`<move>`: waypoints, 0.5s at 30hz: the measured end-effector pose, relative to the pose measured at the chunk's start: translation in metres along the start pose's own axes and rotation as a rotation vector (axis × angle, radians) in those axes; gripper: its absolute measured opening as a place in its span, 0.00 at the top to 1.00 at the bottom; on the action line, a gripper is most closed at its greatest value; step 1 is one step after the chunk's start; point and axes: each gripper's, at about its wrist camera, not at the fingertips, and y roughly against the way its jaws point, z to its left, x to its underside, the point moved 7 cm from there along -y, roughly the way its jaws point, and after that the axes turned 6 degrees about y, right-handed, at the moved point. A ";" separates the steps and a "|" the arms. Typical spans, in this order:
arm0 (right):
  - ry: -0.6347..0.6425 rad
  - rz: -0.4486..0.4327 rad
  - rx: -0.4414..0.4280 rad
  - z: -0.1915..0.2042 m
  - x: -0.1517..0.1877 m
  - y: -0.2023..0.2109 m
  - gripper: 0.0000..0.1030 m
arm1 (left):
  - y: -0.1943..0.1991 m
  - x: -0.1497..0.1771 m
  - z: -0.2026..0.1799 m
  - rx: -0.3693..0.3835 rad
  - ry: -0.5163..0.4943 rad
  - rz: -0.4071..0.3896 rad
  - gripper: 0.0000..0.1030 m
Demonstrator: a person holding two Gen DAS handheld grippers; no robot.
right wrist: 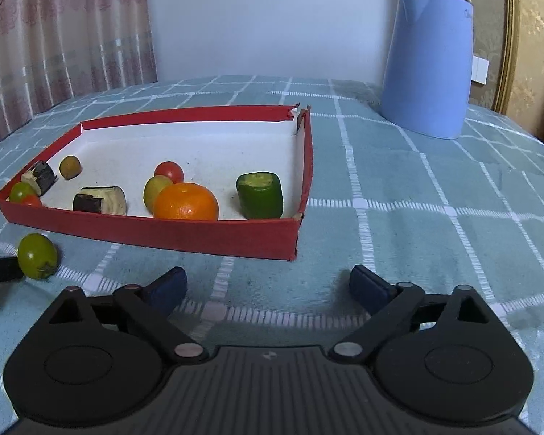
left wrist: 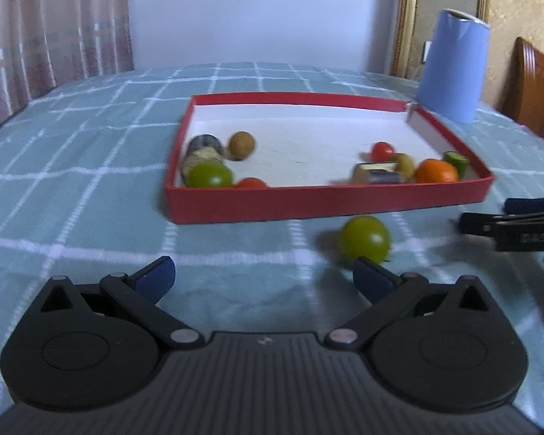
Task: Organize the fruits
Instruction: 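Move the left gripper to the green tomato and grasp it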
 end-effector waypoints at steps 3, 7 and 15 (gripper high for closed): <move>0.001 0.000 0.001 -0.001 0.000 0.000 0.04 | 0.004 -0.001 -0.012 0.008 -0.017 -0.010 0.00; 0.000 0.000 0.001 0.000 0.000 0.000 0.04 | 0.008 -0.004 -0.019 -0.001 -0.041 -0.030 0.00; 0.001 0.000 0.001 0.000 0.000 0.000 0.04 | -0.010 -0.009 -0.029 -0.030 -0.020 -0.005 0.00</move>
